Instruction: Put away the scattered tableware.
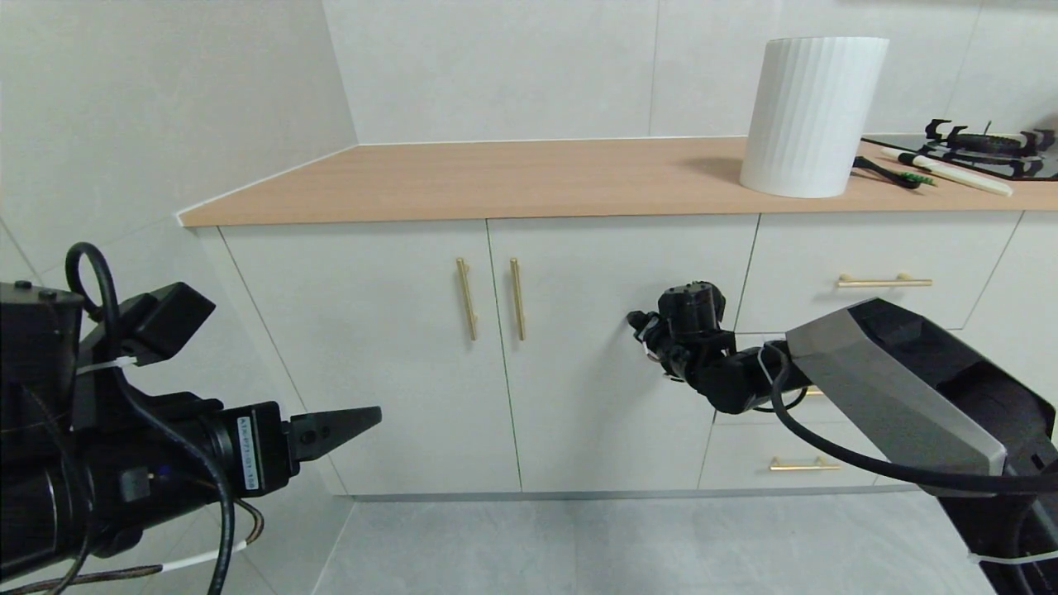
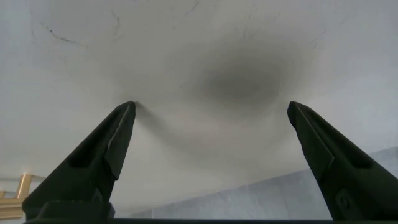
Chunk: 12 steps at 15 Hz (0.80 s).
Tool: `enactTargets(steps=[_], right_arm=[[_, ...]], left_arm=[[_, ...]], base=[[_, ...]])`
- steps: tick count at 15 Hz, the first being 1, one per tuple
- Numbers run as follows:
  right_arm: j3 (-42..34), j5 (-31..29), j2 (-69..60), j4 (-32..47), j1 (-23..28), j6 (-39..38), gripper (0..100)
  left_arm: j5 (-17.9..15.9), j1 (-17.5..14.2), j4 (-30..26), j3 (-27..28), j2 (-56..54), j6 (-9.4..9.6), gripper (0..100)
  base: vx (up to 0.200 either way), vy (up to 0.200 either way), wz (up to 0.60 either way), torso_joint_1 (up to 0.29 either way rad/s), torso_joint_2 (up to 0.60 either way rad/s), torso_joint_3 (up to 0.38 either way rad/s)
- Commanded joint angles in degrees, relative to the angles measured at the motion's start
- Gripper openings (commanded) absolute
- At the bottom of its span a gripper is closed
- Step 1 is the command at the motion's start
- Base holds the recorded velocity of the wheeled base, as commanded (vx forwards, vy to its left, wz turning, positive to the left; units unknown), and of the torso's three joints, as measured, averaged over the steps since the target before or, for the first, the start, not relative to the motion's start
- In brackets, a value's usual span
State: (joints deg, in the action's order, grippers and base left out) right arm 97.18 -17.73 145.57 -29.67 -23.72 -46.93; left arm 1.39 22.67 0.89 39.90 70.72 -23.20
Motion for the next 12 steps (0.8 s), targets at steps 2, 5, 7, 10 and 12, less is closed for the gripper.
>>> enactTargets(steps=[2, 5, 7, 10, 12], right_arm=[[0.2, 0.0, 0.2, -0.1, 0.1, 0.0, 100], [-1.7, 0.1, -1.7, -0.2, -0.2, 0.1, 100], [-5.3, 0.9, -4.7, -0.7, -0.4, 0.1, 100], [-17.1, 4.4, -18.2, -1.9, -2.0, 1.1, 100], [-26.1, 5.4, -28.1, -5.5, -1.9, 5.1, 100]], left_arm=[[0.0, 0.0, 0.1, 0.0, 0.1, 0.0, 100], [0.0, 0.0, 0.1, 0.0, 0.1, 0.0, 100], [0.2, 0.0, 0.1, 0.0, 0.0, 0.0, 100], [0.7, 0.0, 0.2, 0.4, -3.9, 0.08, 100], [0.5, 0.0, 0.2, 0.3, -9.1, 0.52, 100]], base=[[0.0, 0.0, 0.0, 0.0, 0.0, 0.0], [0.0, 0.0, 0.0, 0.0, 0.0, 0.0], [0.0, 0.0, 0.0, 0.0, 0.0, 0.0], [0.0, 0.0, 0.0, 0.0, 0.0, 0.0], [0.0, 0.0, 0.0, 0.0, 0.0, 0.0]])
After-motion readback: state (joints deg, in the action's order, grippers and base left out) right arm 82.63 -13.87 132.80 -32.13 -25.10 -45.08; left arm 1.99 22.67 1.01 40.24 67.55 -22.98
